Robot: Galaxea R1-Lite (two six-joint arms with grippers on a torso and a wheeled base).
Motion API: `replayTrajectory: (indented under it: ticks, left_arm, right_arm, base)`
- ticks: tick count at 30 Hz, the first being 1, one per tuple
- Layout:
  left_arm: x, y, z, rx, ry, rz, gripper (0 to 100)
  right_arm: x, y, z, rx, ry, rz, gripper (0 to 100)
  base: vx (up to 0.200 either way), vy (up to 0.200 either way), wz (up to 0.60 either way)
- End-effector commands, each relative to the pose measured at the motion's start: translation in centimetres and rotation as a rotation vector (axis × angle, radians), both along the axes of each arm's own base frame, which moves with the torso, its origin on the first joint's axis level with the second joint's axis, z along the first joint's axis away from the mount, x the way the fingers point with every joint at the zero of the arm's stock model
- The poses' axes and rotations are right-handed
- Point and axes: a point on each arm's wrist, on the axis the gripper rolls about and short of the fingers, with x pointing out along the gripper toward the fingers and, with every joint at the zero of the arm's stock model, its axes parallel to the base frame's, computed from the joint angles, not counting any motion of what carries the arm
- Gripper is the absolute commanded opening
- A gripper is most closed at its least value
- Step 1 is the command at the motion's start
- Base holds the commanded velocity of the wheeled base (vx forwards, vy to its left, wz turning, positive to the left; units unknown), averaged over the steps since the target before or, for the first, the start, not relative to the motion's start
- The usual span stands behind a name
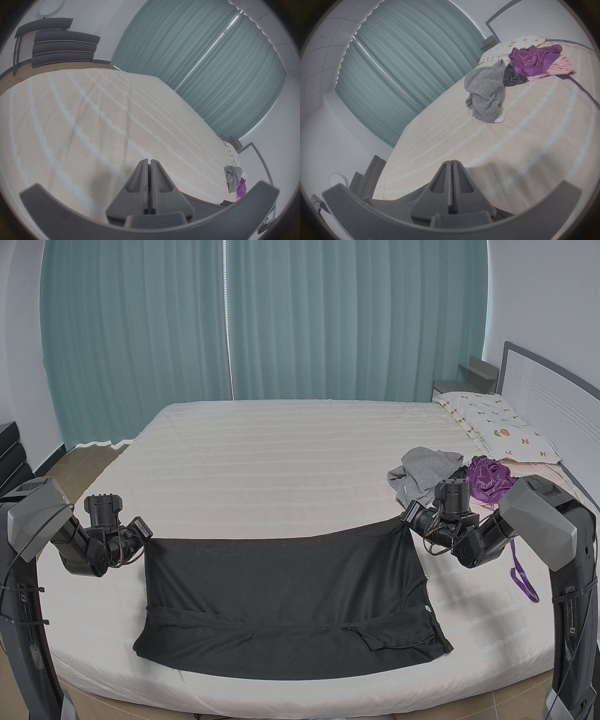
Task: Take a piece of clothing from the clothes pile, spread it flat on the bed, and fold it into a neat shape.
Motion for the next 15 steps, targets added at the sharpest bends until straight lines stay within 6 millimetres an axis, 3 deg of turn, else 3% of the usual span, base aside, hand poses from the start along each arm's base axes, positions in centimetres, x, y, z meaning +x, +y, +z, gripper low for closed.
replayTrajectory:
  ticks: [1, 15]
  left_arm:
    - [0.0, 0.0, -0.2, -0.002, 0.008, -0.001, 0]
    - [-0.7, -0.1, -0.2, -0.007, 0.022, -0.010, 0]
  right_arm:
    - [-0.2, 0.0, -0.1, -0.001, 0.007, 0.002, 0]
    - [-1.4, -0.6, -0.3, -0.010, 0.048, 0.008, 0]
  base:
    - [0.000, 0.000, 0.00]
    - [0.000, 0.000, 0.00]
